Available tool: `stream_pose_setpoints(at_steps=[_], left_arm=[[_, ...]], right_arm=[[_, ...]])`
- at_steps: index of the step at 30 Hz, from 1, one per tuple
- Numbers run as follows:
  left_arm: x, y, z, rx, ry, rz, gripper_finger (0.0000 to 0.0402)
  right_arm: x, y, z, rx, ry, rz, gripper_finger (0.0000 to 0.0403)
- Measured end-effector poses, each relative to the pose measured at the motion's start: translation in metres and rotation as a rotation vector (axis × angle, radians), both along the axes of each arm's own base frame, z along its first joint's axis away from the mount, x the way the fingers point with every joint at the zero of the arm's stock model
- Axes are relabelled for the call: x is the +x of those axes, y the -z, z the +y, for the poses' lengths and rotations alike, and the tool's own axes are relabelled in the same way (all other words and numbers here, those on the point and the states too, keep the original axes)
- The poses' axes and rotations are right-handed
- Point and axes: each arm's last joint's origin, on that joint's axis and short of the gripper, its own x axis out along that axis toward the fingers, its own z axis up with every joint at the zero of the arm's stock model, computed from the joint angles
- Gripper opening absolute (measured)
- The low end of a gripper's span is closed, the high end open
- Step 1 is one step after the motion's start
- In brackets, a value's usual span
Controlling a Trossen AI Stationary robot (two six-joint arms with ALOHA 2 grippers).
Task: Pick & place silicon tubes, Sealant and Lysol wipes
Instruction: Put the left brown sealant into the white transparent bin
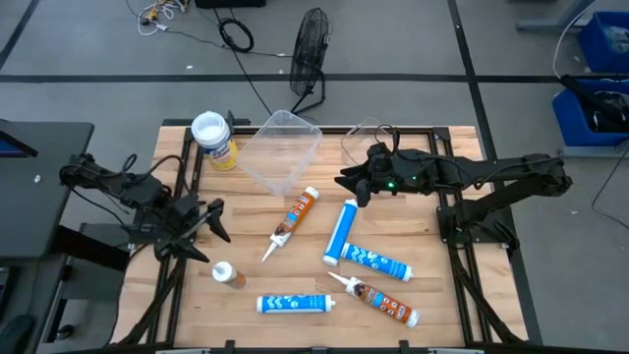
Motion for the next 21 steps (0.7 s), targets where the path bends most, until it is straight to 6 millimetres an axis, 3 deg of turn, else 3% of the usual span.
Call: stream_pose_setpoints(at_steps=[5, 21], left_arm=[[0.005, 0.002, -0.003, 0.046, 0.014, -0.013, 0.0332], [0.007, -0.021, -0.007, -0.125, 0.047, -0.186, 0.0333]], right_arm=[[0.000, 0.000, 0.000, 0.010, 0.003, -0.002, 0.0201], [0.000, 0.000, 0.001, 0.033, -0.016, -0.004, 0.0201]])
